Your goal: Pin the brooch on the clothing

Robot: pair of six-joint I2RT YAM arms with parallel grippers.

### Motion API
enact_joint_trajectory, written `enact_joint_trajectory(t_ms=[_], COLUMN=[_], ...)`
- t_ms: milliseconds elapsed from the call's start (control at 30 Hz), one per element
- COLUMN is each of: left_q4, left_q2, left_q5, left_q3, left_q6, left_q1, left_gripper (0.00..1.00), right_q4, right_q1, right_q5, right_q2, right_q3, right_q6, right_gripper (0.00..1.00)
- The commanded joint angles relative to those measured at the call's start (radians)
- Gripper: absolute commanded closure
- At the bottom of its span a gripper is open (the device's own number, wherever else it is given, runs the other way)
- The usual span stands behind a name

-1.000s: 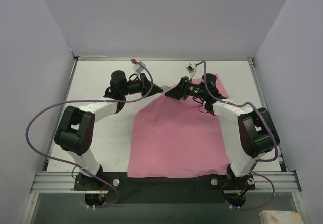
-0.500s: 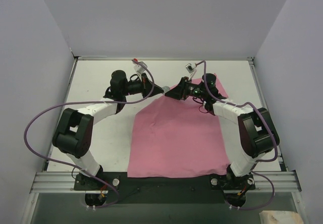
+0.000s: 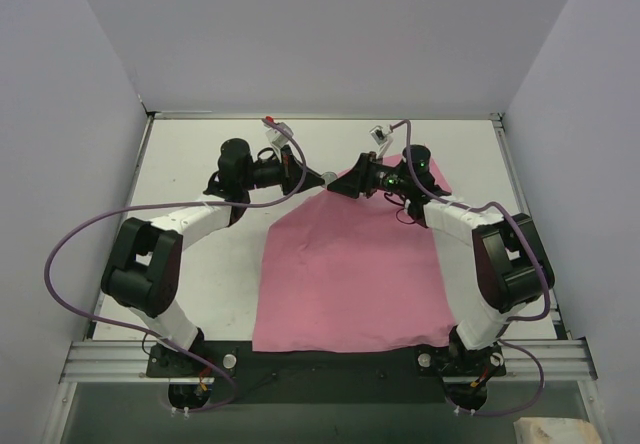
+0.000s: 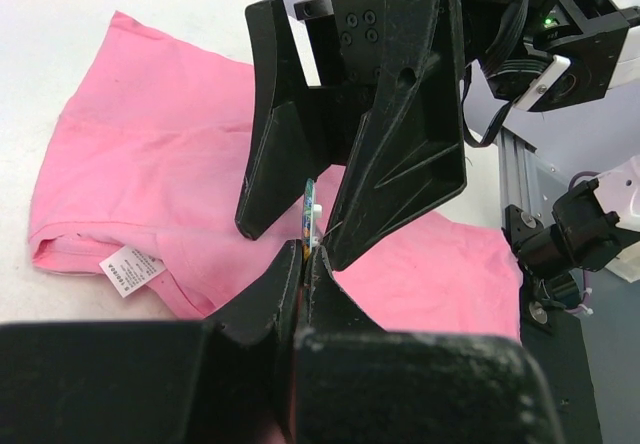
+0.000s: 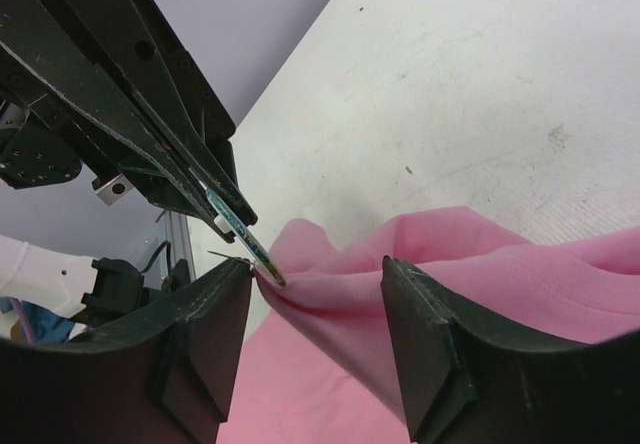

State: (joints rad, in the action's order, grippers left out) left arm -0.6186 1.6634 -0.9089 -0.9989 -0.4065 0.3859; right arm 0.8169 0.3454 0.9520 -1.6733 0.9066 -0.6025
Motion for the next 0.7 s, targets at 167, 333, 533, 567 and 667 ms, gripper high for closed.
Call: enact_joint_trajectory(t_ms=[167, 333, 533, 567, 667], left_q4=[-0.018, -0.017, -0.016, -0.015, -0.013], left_q2=[-0.042, -0.037, -0.04, -0.04, -0.042], left_q5=[-0.028, -0.03, -0.036, -0.038, -0.044], left_q3=[-0.037, -0.041, -0.041, -0.041, -0.043], left_q6=[0.011, 0.006, 0.006, 0.006, 0.006], left_q1=[0.005, 0.005, 0.007, 0.007, 0.007], left_gripper=[1.0, 1.0, 1.0, 1.0, 1.0], right_q4=[0.085, 0.087, 0.126, 0.136, 0.148], right_q1=[-0.005, -0.003, -0.002, -0.002, 0.001], right_q5=[0.056, 0.067, 0.079, 0.08, 0.083], right_q2=[0.061, 0.043, 0.015, 0.011, -0.002], right_q3=[0.04, 0.048, 0.066, 0.067, 0.075], right_q6=[-0.005, -0.017, -0.06, -0.072, -0.079], right_gripper=[0.36, 0.39, 0.54, 0.55, 0.59])
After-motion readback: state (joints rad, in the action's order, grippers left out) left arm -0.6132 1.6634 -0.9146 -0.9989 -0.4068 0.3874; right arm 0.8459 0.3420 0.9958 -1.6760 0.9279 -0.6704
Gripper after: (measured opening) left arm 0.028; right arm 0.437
